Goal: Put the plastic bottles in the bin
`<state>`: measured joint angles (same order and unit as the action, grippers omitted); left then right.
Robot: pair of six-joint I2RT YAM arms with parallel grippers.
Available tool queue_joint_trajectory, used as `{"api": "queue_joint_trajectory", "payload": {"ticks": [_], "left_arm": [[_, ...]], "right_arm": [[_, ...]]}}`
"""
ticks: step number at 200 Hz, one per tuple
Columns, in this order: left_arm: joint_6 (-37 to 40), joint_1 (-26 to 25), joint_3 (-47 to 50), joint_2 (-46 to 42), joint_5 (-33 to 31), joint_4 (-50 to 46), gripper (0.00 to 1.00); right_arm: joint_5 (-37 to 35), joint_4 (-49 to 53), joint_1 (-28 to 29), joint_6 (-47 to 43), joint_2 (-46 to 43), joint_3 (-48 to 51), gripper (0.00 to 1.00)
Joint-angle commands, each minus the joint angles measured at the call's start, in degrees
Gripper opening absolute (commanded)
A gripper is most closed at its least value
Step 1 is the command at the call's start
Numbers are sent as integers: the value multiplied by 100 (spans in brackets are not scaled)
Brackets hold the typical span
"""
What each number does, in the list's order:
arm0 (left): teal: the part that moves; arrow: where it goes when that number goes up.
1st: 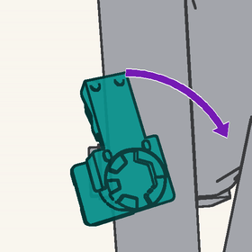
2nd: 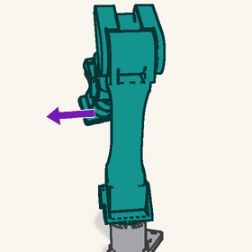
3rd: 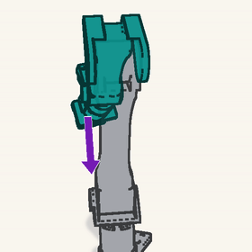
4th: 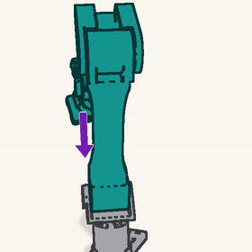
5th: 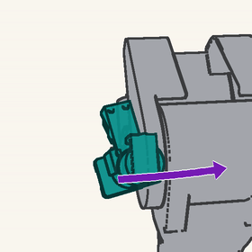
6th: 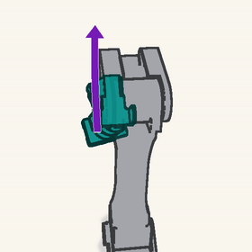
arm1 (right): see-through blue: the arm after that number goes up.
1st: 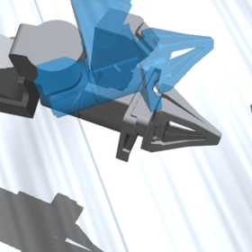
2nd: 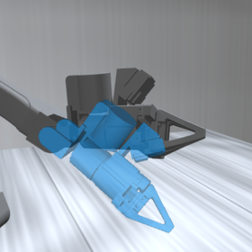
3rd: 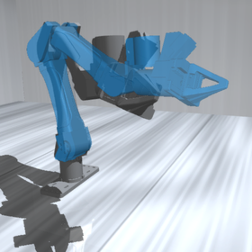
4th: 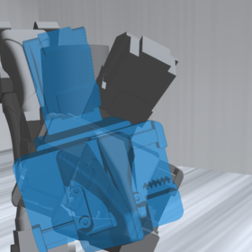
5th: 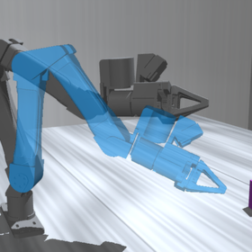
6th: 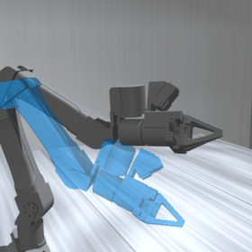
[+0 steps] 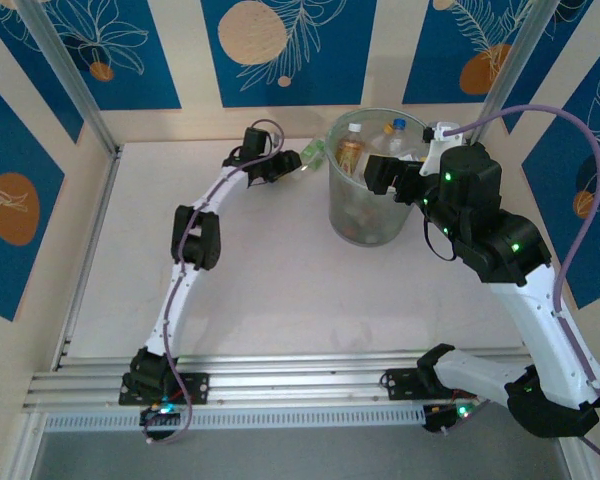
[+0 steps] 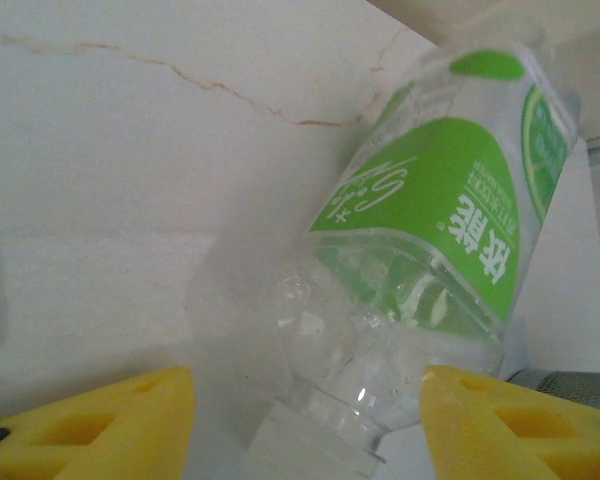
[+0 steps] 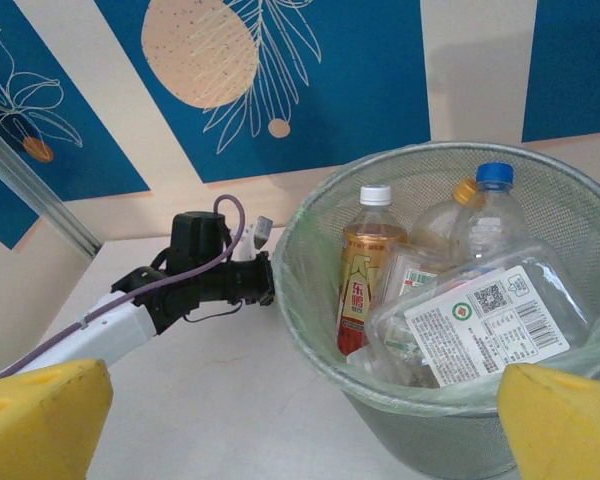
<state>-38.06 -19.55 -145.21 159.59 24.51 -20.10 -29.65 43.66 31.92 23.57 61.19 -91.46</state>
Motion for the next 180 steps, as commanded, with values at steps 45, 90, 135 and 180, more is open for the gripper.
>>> {"api": "queue_joint_trajectory", "payload": {"ticks": [45,90,135,180], "left_arm": [[1475,-461,-85,-361,-584,-1068,65],[1450,-496,-70,-583,-714,-1038,67],[1298,-641,144,-931,-1164,-1066,72],[690,-835,274,-1105,-2105,-1532,92]], "right_arm": [[-114,-210,36,68,-80,50,99],[-102,-160,35,85,-107,53,99],[-102,-188,33,70,-109,79,99],[-102,-190,33,48,-115,83,99]]}}
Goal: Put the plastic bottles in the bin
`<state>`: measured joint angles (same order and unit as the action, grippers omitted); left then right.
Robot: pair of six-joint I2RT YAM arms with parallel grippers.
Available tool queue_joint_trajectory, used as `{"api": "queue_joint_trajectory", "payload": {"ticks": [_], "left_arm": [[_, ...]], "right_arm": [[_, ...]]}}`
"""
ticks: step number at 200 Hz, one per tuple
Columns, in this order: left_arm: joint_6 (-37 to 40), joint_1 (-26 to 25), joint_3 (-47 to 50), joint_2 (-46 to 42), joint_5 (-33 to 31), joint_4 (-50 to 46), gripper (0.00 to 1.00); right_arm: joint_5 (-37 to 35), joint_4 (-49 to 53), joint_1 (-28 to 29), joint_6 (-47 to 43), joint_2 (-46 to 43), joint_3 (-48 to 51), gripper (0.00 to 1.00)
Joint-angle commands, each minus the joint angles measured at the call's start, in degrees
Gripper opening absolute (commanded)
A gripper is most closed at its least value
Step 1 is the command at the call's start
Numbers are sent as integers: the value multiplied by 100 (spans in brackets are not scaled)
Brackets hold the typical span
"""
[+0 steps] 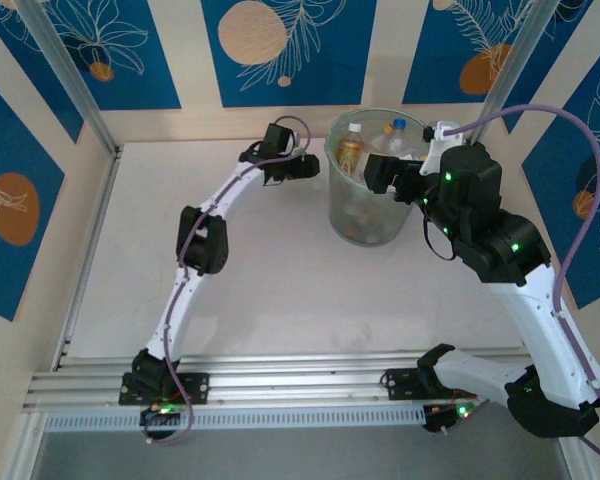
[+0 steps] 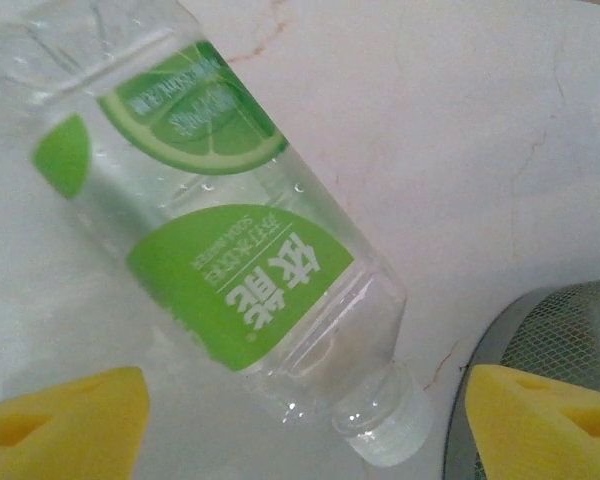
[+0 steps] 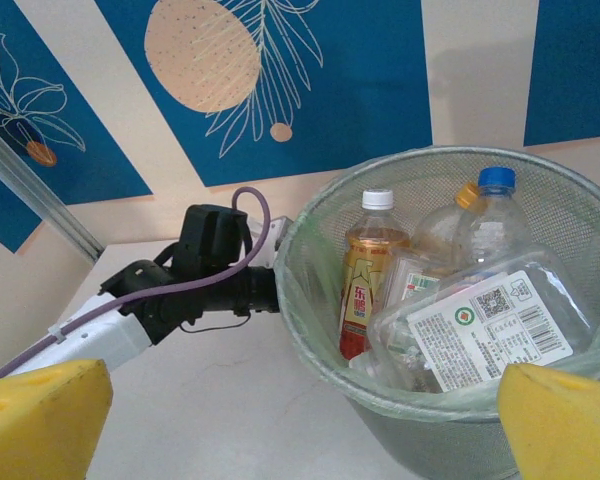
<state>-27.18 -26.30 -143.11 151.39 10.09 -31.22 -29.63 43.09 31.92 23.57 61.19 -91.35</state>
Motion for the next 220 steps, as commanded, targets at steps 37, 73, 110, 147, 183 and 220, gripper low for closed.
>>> {"api": "queue_joint_trajectory", "payload": {"ticks": [37,73,110,147,183,220], "left_arm": [[-813,-354,51,-223,-1151,-488,100],[-960,-454,-162,-37,-1308,-368,100],[-1081,-567,-448,215,-1928,-513,99],[-1332,-654,-692,489,-2255,-508,99],[-1569,-743,-996,754,-2495,-540,96],[-1753,-795,-1026,864,-2621,-678,92]], "right_arm": [[-127,-160,33,27,-125,96,99],[-104,-129,33,0,-107,93,99],[-114,-127,34,-19,-89,109,99],[-5,-109,33,-54,-29,45,99],[92,-177,33,-81,-19,74,99],[90,-296,34,-97,-20,136,99]]}}
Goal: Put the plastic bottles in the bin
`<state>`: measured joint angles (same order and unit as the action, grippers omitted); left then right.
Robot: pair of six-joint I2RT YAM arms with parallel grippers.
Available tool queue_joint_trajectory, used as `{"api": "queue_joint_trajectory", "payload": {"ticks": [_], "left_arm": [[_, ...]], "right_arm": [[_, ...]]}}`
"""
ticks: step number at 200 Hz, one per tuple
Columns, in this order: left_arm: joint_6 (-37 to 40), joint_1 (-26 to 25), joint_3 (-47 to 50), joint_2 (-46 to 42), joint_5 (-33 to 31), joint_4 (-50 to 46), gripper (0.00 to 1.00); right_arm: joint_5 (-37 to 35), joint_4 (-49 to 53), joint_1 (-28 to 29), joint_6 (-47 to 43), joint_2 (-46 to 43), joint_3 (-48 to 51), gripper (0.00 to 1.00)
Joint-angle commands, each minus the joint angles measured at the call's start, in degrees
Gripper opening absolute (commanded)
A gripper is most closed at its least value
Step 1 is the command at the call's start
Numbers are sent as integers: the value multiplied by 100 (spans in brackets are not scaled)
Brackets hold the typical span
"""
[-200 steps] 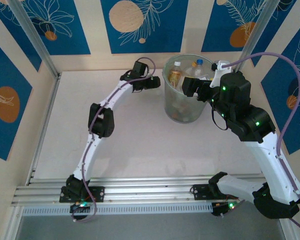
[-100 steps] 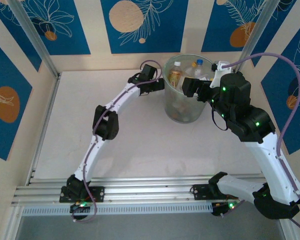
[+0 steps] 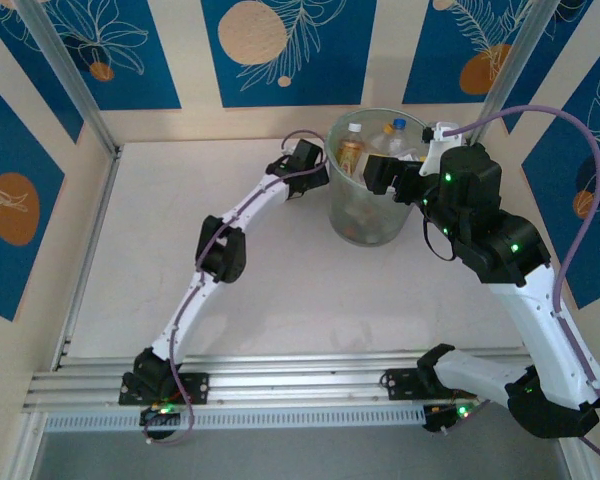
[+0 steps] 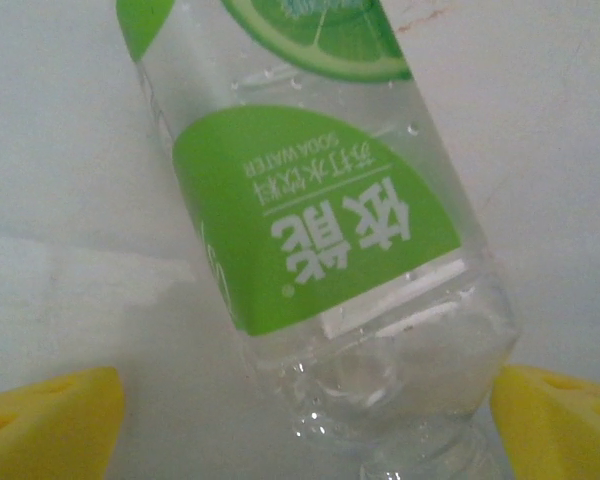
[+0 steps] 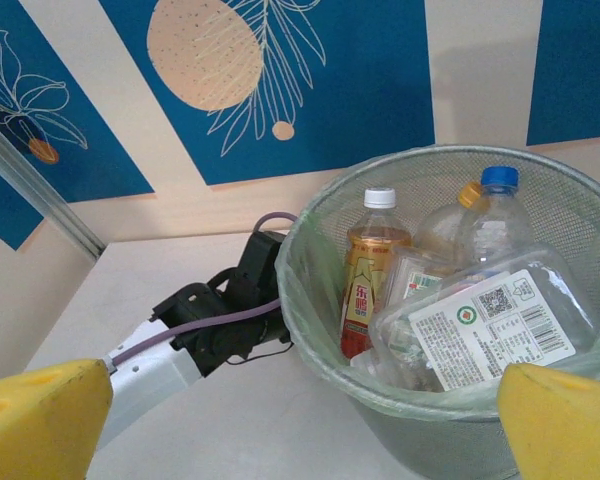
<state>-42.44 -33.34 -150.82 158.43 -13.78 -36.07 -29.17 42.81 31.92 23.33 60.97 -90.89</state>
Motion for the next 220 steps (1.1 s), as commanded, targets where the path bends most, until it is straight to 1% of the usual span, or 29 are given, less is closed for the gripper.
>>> {"api": "queue_joint_trajectory", "payload": {"ticks": [1,28,60,81,100,110,120,136,159,171,191,205,220], "left_arm": [[-229,-92,-259,161,-241,-195,91],[-270,-102,-255,206,-303,-310,89],[-280,-99,-254,232,-266,-278,79],[-265,-87,-255,249,-206,-242,71],[-300,-59,-255,267,-136,-226,68],[-316,-43,-254,289,-87,-204,62],[-325,-32,-255,305,-47,-180,59],[-344,-23,-255,311,-20,-172,56],[-318,-6,-255,303,-2,-163,45],[-326,8,-252,273,-6,-171,43],[-288,43,-237,182,-75,-180,39],[-252,56,-216,90,-154,-198,31],[-215,82,-108,-69,-229,-192,28]], "right_arm": [[48,-266,33,-70,2,90,99],[36,-353,36,-92,-19,132,99],[-33,-450,33,-101,-92,201,99],[-80,-450,33,-93,-142,204,99],[-111,-490,33,-83,-215,259,99],[-131,-525,33,-78,-255,295,99],[-150,-539,33,-68,-278,318,99],[-160,-542,38,-73,-287,327,99],[-168,-528,33,-59,-288,340,99],[-182,-519,33,-66,-288,341,99],[-230,-480,33,-65,-292,340,99],[-256,-460,34,-66,-296,352,99],[-280,-451,33,-57,-321,364,99]]}}
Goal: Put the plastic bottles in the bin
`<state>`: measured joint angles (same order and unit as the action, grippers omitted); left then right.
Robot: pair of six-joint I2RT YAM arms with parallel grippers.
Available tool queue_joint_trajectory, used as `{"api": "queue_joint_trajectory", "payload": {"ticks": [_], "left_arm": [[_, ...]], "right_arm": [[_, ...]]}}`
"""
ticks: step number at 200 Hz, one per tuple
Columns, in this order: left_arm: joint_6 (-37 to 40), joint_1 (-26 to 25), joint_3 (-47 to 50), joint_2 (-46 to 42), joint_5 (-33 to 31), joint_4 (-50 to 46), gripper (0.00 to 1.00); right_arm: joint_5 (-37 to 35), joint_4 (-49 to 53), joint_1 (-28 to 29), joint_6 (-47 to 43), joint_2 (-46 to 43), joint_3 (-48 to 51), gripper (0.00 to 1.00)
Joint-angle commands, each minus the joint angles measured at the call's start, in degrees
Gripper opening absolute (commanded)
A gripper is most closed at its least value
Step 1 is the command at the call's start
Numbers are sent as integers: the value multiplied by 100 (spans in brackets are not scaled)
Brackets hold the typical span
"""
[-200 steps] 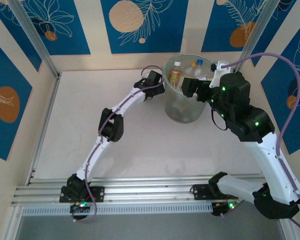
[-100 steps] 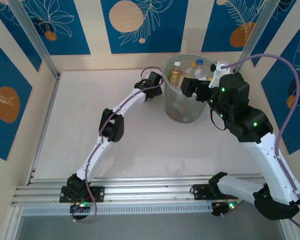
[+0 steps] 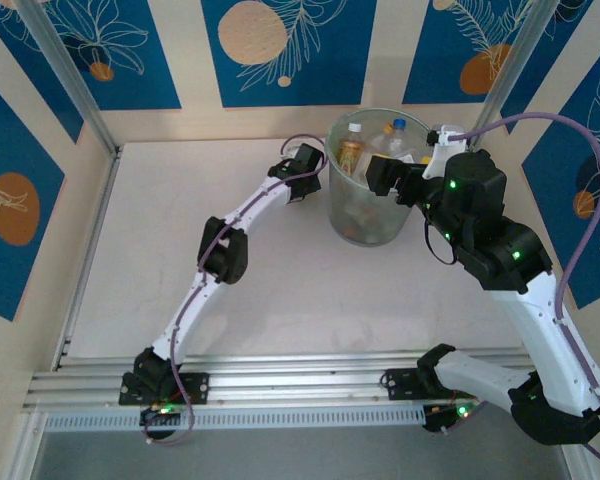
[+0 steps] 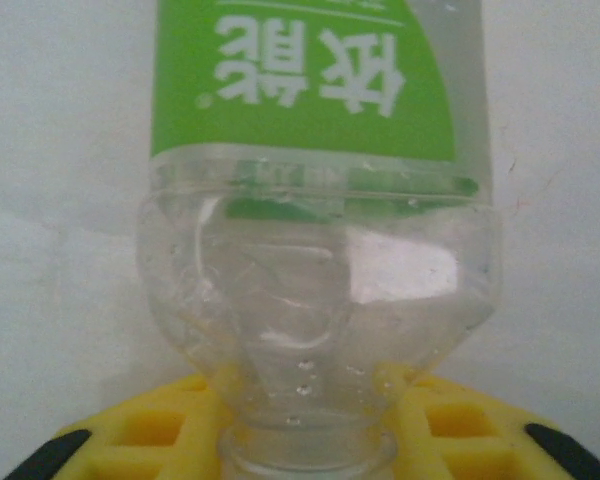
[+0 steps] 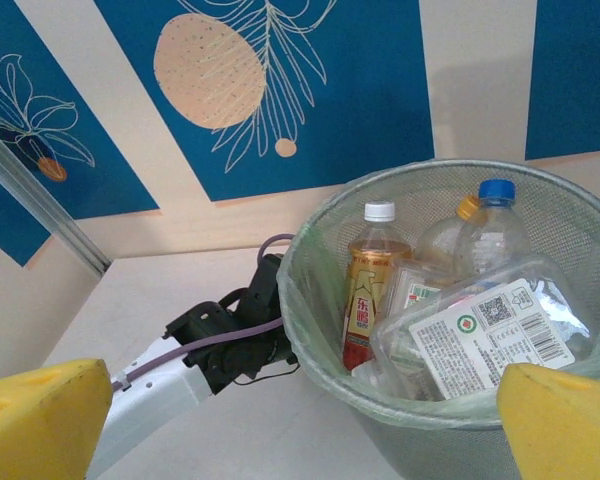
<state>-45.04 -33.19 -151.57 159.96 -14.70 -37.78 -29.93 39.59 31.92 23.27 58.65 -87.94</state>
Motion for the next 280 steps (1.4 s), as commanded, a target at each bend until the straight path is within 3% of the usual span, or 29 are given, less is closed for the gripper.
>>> {"api": "queue_joint_trajectory", "payload": {"ticks": [1,73,133,196,233,280], "left_arm": [[46,71,-23,-234,-142,-16,27],[164,137,1449,-1398,-538,224,14],[1057,353,2749,-2885,-428,308,10],[2196,765,4063,-4636,606,123,9],[2828,788,4315,-5431,1248,-241,9],[3073,747,4282,-6094,2441,-451,12]], "right_arm": [[-205,-133,33,-51,-90,68,99],[-259,-145,34,-59,-188,202,99],[-336,-30,34,-41,-174,206,99],[-323,26,34,37,-144,231,99],[-424,85,34,55,-78,257,99],[-896,279,33,73,54,248,99]]}}
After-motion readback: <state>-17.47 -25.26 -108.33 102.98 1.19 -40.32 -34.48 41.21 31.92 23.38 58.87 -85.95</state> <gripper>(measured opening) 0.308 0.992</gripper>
